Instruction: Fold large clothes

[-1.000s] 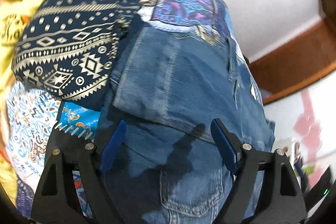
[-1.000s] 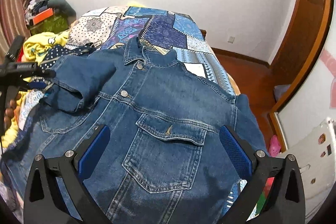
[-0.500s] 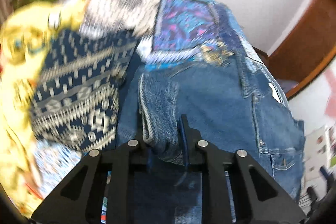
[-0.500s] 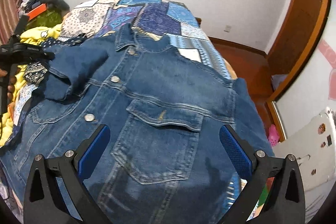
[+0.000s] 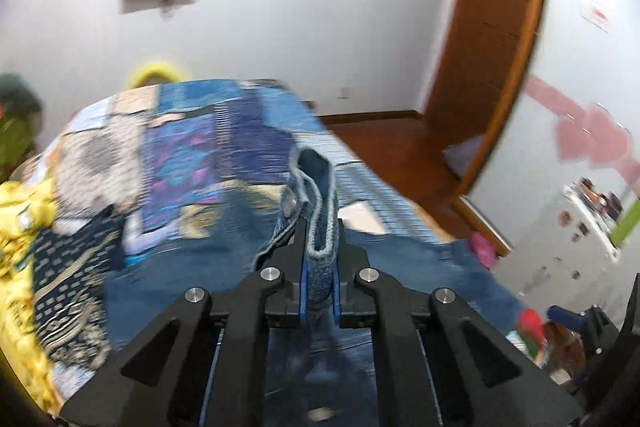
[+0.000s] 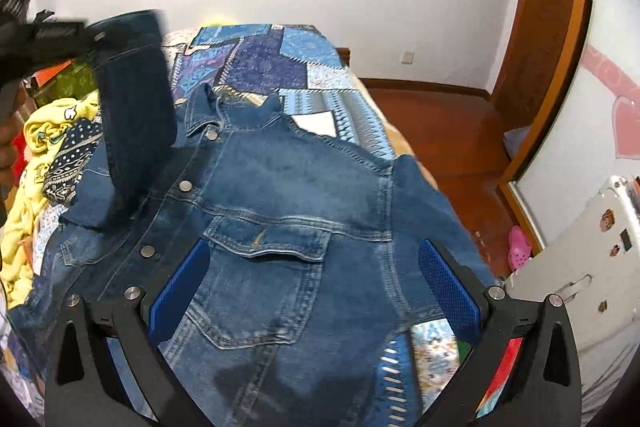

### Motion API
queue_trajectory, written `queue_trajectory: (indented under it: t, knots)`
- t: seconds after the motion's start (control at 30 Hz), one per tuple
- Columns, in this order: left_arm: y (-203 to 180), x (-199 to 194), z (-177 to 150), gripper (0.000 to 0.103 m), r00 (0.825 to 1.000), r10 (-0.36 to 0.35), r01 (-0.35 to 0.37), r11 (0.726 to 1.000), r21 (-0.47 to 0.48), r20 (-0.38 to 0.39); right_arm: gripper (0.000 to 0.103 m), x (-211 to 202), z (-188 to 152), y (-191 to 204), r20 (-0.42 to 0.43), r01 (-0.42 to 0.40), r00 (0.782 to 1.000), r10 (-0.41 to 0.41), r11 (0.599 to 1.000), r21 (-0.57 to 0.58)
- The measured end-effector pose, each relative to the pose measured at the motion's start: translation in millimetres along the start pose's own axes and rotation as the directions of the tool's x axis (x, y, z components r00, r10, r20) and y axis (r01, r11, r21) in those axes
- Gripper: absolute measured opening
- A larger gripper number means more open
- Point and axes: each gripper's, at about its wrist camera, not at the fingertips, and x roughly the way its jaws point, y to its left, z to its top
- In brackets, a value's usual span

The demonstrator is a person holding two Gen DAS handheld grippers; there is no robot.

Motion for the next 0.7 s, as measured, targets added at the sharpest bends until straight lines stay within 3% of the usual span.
queue_trajectory:
  t: [0.13, 0.23, 0.3, 0.43, 0.6, 0.7]
  knots:
    - [-45, 32, -2, 0.007, 0.995, -0.080, 0.081, 0.997, 0.017, -0.051, 0.103, -8, -3, -14, 0.009, 0.031, 0.999, -0.031, 1.000, 0.002]
    - [-69, 62, -11, 0.006, 0.980, -0.146, 0.147, 0.989, -0.001, -0.132, 0.103, -12, -7, -27, -0.004, 0.044, 0.999, -0.044, 0.999, 0.013]
    - [-87, 77, -21, 0.006, 0.973, -0.135, 0.142, 0.990, 0.023, -0.189, 0.103, -14, -11, -38, -0.014, 0.052, 0.999, -0.052, 0.998, 0.032]
    - [-97, 111, -51, 0.006, 0.935, -0.165, 0.172, 0.985, -0.005, -0.313, 0.103, -12, -20, -56, -0.043, 0.057, 0.998, -0.054, 0.995, 0.077]
    - [-111, 125, -88, 0.007, 0.861, -0.250, 0.273, 0.962, -0.014, -0.443, 0.103, 7, -33, -78, -0.143, 0.039, 0.990, -0.017, 0.988, 0.149]
    - [-129, 114, -94, 0.010, 0.862, -0.212, 0.285, 0.954, 0.095, -0.461, 0.103, 15, -43, -90, -0.166, 0.017, 0.986, 0.021, 0.975, 0.223]
